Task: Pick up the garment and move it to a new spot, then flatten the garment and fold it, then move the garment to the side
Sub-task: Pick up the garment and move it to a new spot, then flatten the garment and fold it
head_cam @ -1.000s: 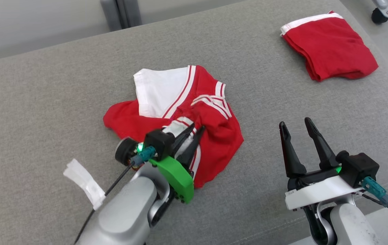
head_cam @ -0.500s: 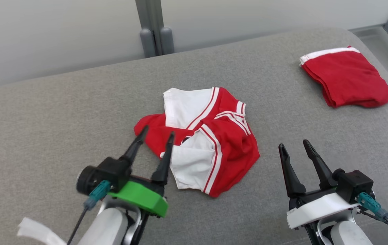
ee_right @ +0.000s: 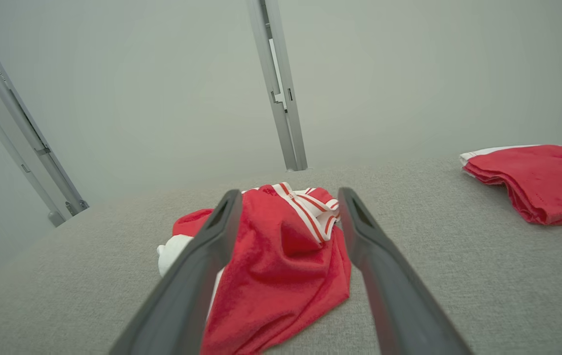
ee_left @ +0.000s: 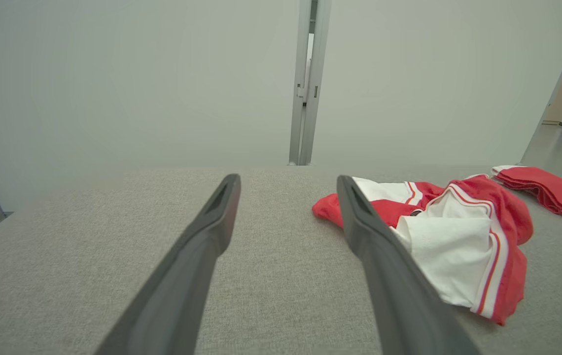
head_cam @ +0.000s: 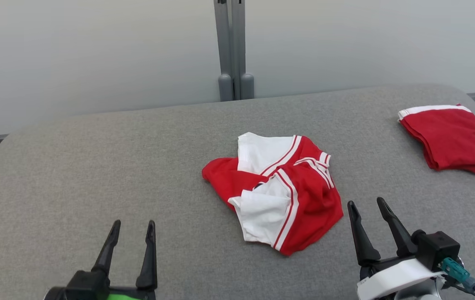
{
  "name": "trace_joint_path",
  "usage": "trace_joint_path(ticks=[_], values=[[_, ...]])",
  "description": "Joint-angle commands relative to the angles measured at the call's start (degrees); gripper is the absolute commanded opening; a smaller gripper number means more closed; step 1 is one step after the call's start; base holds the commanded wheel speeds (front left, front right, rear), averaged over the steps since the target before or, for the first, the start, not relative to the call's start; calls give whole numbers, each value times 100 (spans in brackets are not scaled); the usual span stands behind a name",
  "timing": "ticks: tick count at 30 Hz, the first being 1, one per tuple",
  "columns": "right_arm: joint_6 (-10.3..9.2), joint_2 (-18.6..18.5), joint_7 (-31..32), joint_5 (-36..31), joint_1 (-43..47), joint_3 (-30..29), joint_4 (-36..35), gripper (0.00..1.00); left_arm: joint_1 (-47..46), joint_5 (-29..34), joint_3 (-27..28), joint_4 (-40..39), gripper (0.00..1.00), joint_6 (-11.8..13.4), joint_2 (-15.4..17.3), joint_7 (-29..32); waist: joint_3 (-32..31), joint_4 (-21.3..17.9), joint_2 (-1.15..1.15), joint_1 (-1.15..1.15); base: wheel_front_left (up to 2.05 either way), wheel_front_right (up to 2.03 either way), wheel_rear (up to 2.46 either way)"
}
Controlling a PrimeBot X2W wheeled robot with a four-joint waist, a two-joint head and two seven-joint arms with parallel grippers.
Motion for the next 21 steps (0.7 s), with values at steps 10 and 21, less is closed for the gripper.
trace_joint_path(ticks=[10, 21], values=[[-4, 39, -4, -91, 315, -137, 85, 100, 591, 254, 306, -101, 100, -303, -257, 0, -298, 178, 0, 0, 0, 0, 0], [-4, 37, -3, -116, 279, -160, 145, 100, 516, 269, 388, -88, 100, -384, -288, 0, -343, 89, 0, 0, 0, 0, 0]])
